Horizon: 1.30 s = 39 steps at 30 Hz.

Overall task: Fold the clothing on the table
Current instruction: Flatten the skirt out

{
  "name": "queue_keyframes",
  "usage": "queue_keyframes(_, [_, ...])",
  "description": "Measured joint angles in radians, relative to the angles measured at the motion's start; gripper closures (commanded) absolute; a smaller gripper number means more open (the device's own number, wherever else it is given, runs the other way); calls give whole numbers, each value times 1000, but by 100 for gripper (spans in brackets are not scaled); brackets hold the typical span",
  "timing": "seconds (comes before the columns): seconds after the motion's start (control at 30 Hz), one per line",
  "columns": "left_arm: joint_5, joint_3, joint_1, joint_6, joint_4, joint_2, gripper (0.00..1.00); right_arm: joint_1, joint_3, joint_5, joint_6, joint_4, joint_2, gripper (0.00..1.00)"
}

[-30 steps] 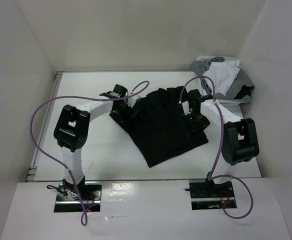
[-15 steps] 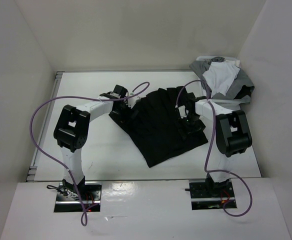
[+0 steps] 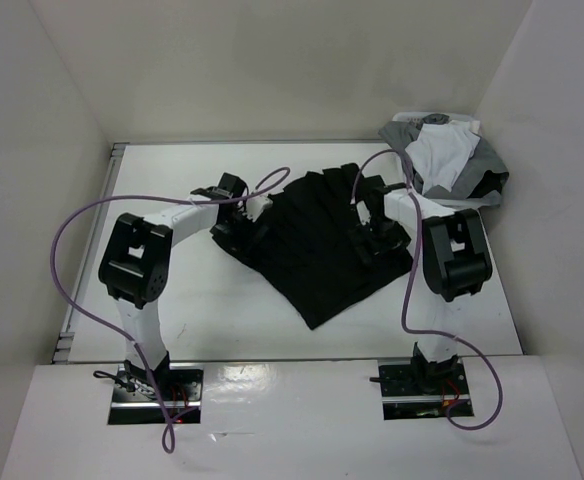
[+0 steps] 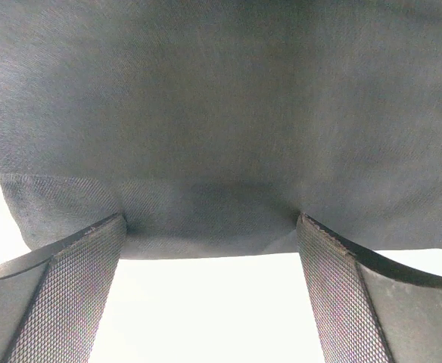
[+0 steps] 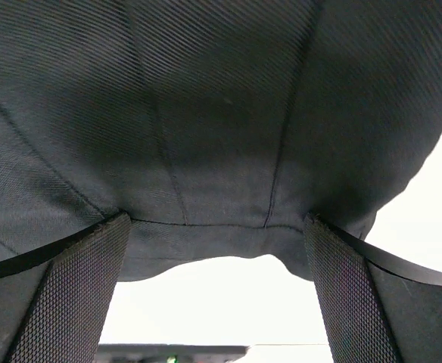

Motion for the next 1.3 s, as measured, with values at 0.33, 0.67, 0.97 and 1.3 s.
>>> queue_keyframes(0.33, [-7,-104,10,7,-75,-90,1,0,241,128,-26,22,154,1])
queue_keyframes(0.67, [63,-133,-2,37,-151,-164,1,18,521,237,-72,95,332,1])
queue_keyframes(0.97, [112,-150,-96,80,-209,-211,1,76,628,293,-105,142,402,1])
queue_keyframes(1.3, [-27,0,26,2,2,-237,1,92,360,227,-101,175,220,1])
